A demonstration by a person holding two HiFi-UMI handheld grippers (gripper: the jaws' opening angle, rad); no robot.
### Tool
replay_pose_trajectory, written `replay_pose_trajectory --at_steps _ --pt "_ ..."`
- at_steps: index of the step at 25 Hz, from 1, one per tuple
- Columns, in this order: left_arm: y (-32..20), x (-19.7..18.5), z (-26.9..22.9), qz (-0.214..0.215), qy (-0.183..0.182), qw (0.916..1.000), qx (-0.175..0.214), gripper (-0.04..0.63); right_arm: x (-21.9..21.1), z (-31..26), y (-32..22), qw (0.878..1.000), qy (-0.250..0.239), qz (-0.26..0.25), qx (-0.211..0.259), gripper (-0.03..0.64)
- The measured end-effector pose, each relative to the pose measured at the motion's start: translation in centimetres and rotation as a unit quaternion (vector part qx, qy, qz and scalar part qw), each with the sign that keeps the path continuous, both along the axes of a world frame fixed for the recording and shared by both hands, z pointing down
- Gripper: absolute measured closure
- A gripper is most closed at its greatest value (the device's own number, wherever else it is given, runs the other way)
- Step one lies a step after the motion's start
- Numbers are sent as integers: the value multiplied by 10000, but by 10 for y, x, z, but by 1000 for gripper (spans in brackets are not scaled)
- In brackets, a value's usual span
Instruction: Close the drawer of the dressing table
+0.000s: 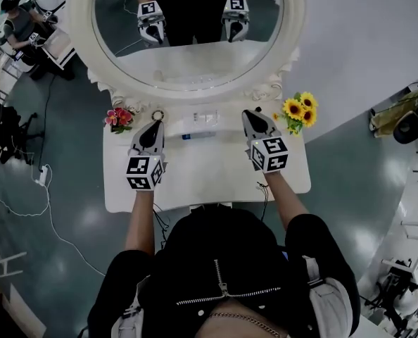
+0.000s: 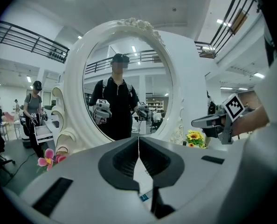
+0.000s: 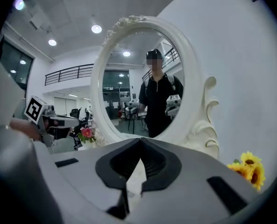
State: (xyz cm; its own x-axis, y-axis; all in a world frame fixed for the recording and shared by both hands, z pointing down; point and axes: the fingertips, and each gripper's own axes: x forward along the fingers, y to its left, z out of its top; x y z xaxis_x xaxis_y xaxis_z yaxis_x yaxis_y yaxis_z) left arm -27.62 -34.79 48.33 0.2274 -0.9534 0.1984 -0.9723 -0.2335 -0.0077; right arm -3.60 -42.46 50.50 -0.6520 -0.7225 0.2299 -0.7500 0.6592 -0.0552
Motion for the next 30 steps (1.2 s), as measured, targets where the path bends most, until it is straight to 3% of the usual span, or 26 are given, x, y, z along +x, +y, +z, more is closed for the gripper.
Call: replay_pose_trajectory --at_steps 11,30 --pt "1 -7 -16 -37 1 9999 157 574 -35 -62 11 9969 -117 -238 736 614" --pt "10 0 -6 -41 44 10000 46 574 -34 -57 25 9970 -139 -295 705 614"
